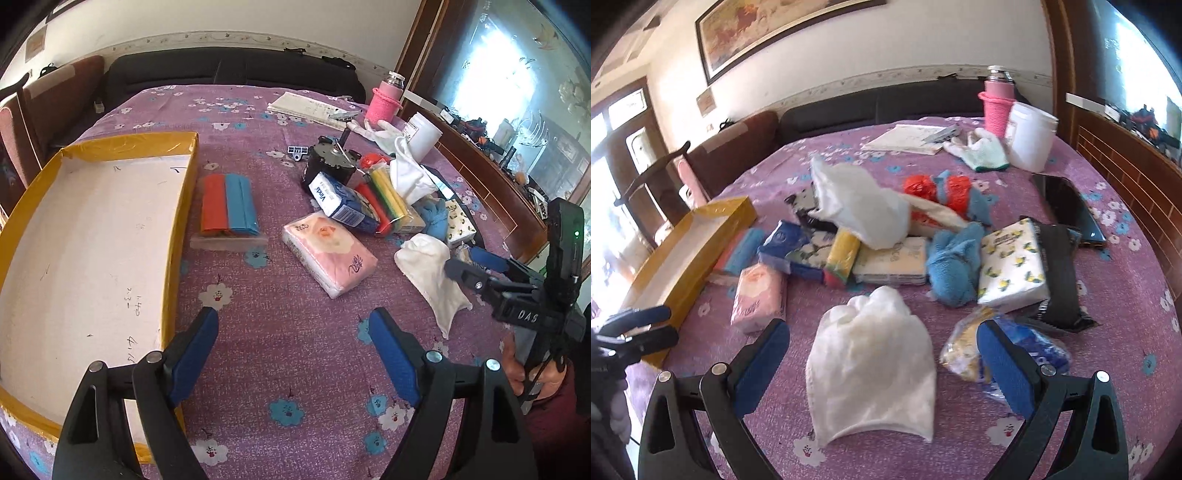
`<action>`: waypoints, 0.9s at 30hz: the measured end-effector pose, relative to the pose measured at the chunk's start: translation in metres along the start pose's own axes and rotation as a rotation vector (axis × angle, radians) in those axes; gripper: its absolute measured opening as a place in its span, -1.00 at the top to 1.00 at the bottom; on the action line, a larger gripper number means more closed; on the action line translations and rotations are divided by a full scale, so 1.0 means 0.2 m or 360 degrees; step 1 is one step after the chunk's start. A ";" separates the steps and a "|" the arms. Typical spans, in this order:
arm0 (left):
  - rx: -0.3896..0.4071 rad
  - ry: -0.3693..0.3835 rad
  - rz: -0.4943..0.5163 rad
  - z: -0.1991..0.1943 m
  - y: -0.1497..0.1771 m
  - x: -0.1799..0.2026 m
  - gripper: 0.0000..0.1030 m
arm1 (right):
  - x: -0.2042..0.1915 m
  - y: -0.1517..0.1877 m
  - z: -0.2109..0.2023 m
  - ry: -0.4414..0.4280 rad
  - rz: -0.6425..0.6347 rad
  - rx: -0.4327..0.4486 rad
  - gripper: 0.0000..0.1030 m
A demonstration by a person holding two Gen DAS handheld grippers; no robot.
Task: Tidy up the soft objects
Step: 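Close the right gripper on the white glove while the left gripper grasps the pink tissue pack, then carry the pink tissue pack into the tray and open the left gripper while the right drops the glove there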
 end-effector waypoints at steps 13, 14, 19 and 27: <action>-0.0115 0.0047 0.0018 0.26 -0.12 0.19 -0.60 | -0.04 0.07 0.18 0.0008 -0.0070 -0.0234 0.14; -0.0137 0.0035 0.0019 0.30 -0.13 0.20 -0.60 | -0.03 0.08 0.17 -0.0009 -0.0060 -0.0238 0.14; -0.0249 -0.0105 -0.0006 0.50 -0.16 0.16 -0.60 | 0.02 0.12 0.13 -0.0053 -0.0010 -0.0239 0.14; -0.0182 -0.0252 0.0142 0.53 -0.16 0.20 -0.39 | 0.00 0.12 0.13 -0.0089 -0.0015 -0.0232 0.01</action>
Point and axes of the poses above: each gripper's, at about its wrist camera, not at the fingertips, and z roughly the way its jaws point, x to its right, y to its underside, the point moved 9 cm from there along z, roughly the way its jaws point, and after that the axes turned 1 degree about x, right-handed, at the moved point
